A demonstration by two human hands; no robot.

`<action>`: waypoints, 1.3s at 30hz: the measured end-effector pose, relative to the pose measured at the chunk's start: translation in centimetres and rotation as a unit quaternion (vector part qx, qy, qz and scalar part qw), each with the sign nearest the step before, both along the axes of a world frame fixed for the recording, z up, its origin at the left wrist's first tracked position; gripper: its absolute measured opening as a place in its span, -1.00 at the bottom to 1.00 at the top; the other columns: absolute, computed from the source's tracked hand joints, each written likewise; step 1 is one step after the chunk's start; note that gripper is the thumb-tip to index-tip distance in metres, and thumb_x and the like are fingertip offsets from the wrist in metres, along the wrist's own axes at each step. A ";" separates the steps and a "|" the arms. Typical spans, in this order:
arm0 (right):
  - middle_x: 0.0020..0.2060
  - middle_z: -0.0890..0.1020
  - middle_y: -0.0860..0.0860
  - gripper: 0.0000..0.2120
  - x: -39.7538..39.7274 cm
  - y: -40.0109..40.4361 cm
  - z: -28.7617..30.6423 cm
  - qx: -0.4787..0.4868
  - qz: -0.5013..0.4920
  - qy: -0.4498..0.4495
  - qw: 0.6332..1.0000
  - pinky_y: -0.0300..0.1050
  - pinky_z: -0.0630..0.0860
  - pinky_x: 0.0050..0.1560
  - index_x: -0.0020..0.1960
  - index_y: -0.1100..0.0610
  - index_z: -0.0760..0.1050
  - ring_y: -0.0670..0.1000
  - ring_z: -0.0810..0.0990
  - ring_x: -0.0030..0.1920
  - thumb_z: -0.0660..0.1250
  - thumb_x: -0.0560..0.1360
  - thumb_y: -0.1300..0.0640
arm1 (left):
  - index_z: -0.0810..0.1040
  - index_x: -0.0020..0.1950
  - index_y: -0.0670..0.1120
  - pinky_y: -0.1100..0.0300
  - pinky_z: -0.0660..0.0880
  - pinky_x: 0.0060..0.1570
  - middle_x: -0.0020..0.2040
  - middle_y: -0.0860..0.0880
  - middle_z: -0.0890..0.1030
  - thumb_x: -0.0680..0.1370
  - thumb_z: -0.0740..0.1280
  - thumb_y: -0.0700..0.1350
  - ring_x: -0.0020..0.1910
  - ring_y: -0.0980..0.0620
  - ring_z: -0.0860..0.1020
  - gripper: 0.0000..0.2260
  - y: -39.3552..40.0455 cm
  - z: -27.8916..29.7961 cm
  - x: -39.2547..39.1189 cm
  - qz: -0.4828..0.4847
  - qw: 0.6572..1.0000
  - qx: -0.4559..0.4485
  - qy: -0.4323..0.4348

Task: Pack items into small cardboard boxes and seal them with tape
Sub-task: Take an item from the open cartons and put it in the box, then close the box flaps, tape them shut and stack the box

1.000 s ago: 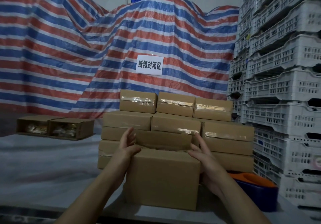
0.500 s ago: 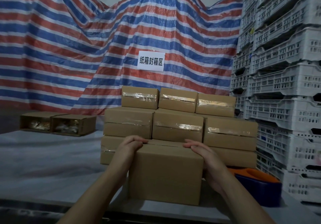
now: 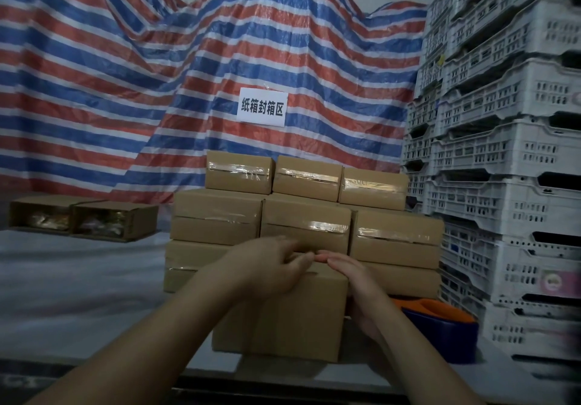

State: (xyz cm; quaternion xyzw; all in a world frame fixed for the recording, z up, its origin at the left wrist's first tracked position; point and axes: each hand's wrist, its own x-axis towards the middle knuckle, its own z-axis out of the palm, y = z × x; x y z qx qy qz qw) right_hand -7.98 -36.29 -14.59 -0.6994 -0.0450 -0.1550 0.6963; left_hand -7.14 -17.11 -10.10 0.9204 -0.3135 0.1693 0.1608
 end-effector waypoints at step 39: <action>-0.51 0.53 -0.09 -0.17 -4.0 -12.7 -2.6 -0.547 -0.393 -0.009 0.739 -0.25 0.31 -0.46 -0.36 -0.01 0.53 -0.17 0.50 -0.46 -0.16 0.22 -0.68 | 0.38 0.47 0.06 -0.01 0.37 0.35 0.30 0.05 0.54 0.60 -0.01 0.35 0.29 0.04 0.48 -0.42 1.0 0.6 0.2 -0.042 0.965 -0.177 0.188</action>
